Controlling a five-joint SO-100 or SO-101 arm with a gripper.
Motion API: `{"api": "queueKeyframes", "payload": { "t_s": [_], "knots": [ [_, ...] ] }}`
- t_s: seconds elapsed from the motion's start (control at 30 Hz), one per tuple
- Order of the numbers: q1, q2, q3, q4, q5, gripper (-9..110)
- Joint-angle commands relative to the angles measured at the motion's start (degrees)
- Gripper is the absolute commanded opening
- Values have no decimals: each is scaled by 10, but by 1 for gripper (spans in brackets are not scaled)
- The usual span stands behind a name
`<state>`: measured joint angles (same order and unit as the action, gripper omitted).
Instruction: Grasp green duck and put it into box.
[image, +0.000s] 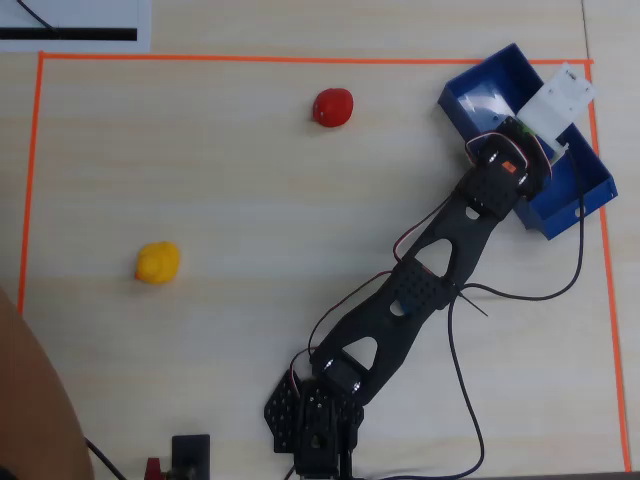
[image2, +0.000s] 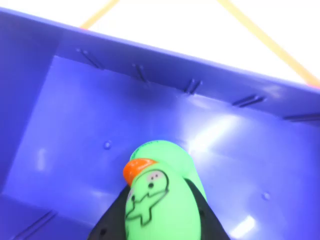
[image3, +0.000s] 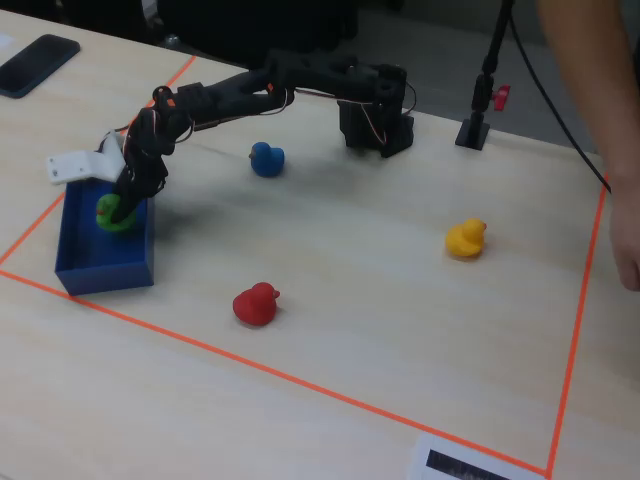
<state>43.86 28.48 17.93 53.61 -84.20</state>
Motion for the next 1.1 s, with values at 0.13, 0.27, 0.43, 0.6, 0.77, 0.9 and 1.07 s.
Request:
{"api": "queueKeyframes", "payload": {
  "t_s": [0.13,0.27,0.43,0.6,0.77,0.9,1.07],
  "knots": [
    [4,9,-93,23,13,12],
    [9,9,-103,26,11,20],
    [12,8,-112,26,9,24],
    [14,31,-142,61,20,23],
    [2,120,-163,118,76,25],
    [-18,266,-82,161,108,24],
    [-57,533,189,177,88,24]
  ]
}}
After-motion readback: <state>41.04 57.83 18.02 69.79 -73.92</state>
